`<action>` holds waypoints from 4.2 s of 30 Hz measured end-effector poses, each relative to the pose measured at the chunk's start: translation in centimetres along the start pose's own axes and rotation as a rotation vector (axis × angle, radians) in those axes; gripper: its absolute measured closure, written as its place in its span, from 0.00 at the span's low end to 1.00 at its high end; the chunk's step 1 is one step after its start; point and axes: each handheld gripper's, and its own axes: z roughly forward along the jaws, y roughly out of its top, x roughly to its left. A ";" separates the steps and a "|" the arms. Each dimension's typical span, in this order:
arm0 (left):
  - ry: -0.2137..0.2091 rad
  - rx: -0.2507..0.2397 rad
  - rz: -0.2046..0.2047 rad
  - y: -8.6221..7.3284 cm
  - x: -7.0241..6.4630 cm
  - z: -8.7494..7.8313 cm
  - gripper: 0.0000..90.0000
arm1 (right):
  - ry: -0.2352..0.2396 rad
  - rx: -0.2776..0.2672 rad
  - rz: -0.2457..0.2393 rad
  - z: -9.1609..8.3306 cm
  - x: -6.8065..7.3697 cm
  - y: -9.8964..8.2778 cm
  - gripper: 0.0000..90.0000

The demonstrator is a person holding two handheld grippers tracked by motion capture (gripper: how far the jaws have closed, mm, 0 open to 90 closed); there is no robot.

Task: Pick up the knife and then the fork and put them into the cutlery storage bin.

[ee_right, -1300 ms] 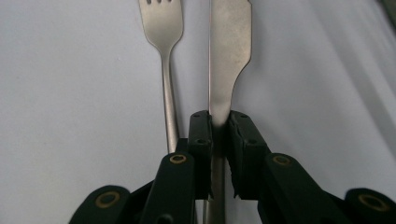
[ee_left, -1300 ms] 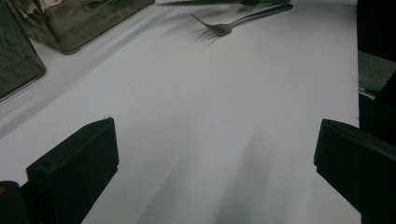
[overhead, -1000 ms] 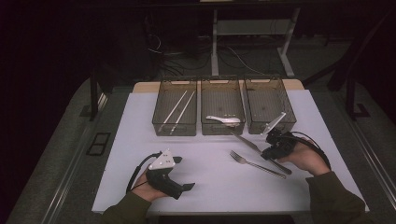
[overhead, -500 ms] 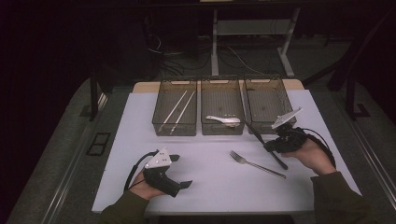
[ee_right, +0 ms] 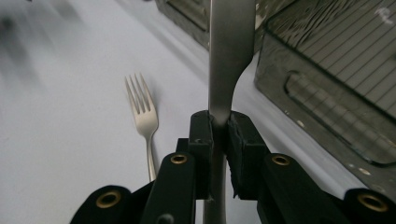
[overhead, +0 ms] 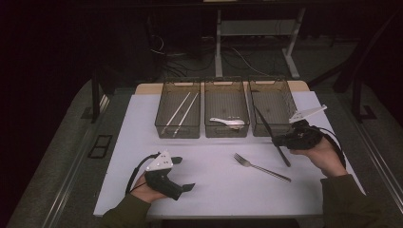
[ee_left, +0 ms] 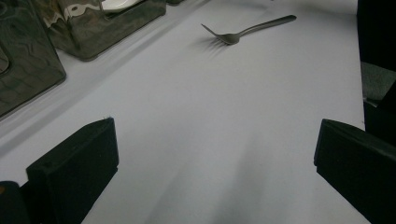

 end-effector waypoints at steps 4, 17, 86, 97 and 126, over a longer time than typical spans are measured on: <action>-0.003 0.000 0.005 0.0 0.0 0.0 0.00 | -0.008 -0.046 0.017 -0.6 -0.3 0.0 0.89; -0.005 0.001 0.003 0.1 -0.1 0.1 0.00 | -0.041 -0.153 0.070 -2.2 -1.7 0.6 0.89; -0.016 0.003 0.004 0.1 -0.3 0.1 0.00 | -0.330 0.120 0.127 5.7 -9.8 5.6 0.89; -0.018 0.003 0.008 0.1 -0.3 0.1 0.00 | -0.327 0.155 0.150 6.5 -9.9 5.5 0.83; -0.011 0.006 0.005 0.1 -0.4 0.1 0.00 | -0.044 -0.140 0.100 -0.4 -3.3 3.4 0.51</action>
